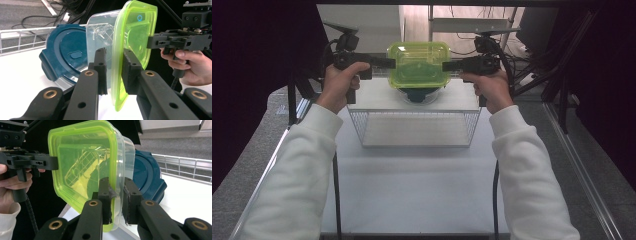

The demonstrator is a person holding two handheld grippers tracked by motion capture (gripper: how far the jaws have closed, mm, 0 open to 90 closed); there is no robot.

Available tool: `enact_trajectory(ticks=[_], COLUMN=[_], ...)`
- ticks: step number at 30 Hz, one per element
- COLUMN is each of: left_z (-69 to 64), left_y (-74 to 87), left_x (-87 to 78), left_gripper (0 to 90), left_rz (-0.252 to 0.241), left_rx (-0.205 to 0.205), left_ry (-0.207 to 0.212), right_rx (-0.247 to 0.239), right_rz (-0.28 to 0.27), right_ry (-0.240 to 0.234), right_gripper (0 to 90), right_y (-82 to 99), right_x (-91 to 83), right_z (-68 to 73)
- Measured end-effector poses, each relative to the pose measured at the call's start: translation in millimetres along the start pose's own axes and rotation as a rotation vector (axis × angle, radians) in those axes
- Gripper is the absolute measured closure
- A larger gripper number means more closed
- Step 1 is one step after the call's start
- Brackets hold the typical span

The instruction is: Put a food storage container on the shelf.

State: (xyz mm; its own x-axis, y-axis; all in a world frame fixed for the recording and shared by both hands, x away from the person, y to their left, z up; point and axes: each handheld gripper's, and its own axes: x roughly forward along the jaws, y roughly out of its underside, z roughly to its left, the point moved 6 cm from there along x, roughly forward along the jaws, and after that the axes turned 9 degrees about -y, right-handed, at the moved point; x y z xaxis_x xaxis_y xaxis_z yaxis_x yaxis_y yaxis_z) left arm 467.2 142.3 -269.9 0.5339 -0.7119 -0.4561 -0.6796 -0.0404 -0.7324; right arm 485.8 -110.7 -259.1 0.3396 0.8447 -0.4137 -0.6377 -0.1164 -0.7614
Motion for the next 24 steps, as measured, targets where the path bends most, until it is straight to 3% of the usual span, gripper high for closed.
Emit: enact_trajectory(ticks=[10, 12, 15, 19, 24], left_z=[15.4, 21.0, 26.7, 32.7, 40.5], left_y=[-1.5, -2.4, -5.1, -7.7, -8.4], left_x=[13.9, 17.0, 20.3, 27.1, 34.3], left_gripper=[77.1, 77.0, 76.6, 75.8, 72.1], left_rz=[0.034, 0.032, 0.026, 0.029, 0.025], left_rx=[-0.049, -0.078, -0.104, -0.135, -0.181], left_ry=[-0.018, 0.004, 0.031, 0.024, 0.034], right_rx=[0.067, 0.077, 0.122, 0.16, 0.256], right_rz=[0.022, 0.027, 0.007, -0.008, -0.042], right_ry=[0.002, 0.005, -0.025, -0.038, -0.076], right_gripper=[77.8, 77.3, 76.5, 74.9, 70.6], right_y=[-0.1, 0.3, -1.4, -4.5, -4.8], right_x=[11.5, 13.7, 15.6, 19.0, 26.7], right_z=[-14.3, -17.2, -23.2, -30.4, -44.0])
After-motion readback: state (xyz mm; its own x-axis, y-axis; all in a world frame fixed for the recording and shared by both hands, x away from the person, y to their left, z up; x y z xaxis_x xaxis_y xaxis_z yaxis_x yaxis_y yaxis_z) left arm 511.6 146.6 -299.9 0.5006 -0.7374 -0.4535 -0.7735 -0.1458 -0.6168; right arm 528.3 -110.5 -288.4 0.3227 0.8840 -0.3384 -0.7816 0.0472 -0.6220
